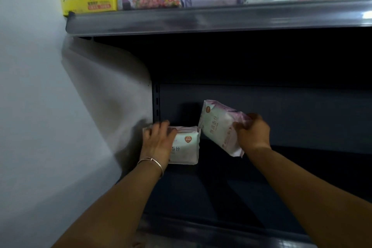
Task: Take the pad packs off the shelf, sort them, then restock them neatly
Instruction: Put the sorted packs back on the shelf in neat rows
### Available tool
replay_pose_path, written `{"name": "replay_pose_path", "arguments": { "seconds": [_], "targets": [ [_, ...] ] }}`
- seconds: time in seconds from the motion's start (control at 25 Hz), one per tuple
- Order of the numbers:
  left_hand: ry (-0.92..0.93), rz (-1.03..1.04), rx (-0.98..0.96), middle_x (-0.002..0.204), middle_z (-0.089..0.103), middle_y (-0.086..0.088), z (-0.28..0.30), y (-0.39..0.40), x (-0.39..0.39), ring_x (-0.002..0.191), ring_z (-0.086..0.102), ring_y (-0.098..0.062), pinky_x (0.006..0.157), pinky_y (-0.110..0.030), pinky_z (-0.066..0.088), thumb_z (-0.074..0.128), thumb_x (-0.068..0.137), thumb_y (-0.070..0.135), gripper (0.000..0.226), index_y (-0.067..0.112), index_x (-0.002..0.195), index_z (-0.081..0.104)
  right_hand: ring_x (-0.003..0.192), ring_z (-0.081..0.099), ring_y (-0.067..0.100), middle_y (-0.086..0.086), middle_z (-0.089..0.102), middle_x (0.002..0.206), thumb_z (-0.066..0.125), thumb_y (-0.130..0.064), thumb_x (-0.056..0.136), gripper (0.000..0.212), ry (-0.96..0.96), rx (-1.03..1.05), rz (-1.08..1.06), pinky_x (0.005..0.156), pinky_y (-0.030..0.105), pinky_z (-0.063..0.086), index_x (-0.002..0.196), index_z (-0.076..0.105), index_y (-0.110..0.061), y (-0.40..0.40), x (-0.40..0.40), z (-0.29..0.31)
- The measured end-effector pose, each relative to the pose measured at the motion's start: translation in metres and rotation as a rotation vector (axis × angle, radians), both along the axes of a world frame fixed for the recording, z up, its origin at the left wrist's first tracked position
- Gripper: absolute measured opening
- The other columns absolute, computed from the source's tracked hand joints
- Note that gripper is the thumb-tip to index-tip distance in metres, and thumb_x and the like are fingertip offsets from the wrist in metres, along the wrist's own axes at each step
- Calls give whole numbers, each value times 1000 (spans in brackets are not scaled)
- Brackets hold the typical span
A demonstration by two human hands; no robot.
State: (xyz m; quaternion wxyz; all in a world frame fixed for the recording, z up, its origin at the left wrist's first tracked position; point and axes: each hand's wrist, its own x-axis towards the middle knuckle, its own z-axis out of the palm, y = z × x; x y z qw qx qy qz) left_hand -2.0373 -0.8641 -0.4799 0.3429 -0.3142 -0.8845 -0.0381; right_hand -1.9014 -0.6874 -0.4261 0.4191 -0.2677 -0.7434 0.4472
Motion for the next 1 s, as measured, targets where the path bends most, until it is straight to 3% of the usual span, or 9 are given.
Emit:
{"name": "replay_pose_path", "arguments": {
  "seconds": [0.04,0.08,0.2,0.32,0.4,0.56,0.76,1.0],
  "targets": [
    [74,-27,-14,123,46,-13,1,1,2,107,54,-31,82,-43,47,90,47,23,83,19,122,54,115,55,32,17,54,125,60,-9,91,37,-13,-2,1,97,40,48,124,47,-1,1,2,-3],
    [33,-39,-19,119,47,-13,3,3,5,98,59,-30,74,-40,51,89,51,19,78,16,121,54,114,55,32,17,54,125,60,-9,91,36,-25,-6,5,97,40,48,124,48,-1,2,4,-6],
    [-286,-3,-62,136,38,-12,0,9,6,106,58,-29,79,-37,50,55,88,10,69,18,144,16,114,55,32,16,54,124,60,-11,91,35,-63,-12,16,96,40,49,123,49,-2,6,7,-14],
    [-459,25,21,121,55,-15,-6,22,2,95,60,-26,78,-34,47,45,93,19,76,25,148,-6,114,55,32,16,53,126,60,-11,91,37,-64,-21,23,94,38,49,125,48,-2,9,7,-18],
    [-582,9,136,126,52,-17,-9,33,-6,101,58,-28,84,-34,45,44,95,25,78,31,147,-14,113,55,32,16,54,125,60,-11,91,37,-66,-22,30,90,36,48,125,48,-2,11,6,-19],
    [-645,-11,178,133,49,-19,-9,51,-32,117,54,-32,101,-42,42,55,91,28,91,27,147,-18,109,58,29,15,56,122,61,-11,91,35,-68,7,32,85,33,49,123,49,-2,17,1,-22],
    [-654,12,232,136,46,-19,-6,78,-51,123,48,-34,104,-44,38,54,93,27,88,17,148,-14,104,58,27,14,57,119,61,-11,90,36,-60,23,40,84,33,51,123,49,-3,31,-4,-25],
    [-737,8,369,141,39,-23,-11,103,-72,131,37,-39,110,-45,29,51,95,23,84,17,148,-14,96,57,22,9,57,113,60,-13,91,34,-65,36,78,80,30,51,122,51,-4,38,-12,-31]
  ]
}}
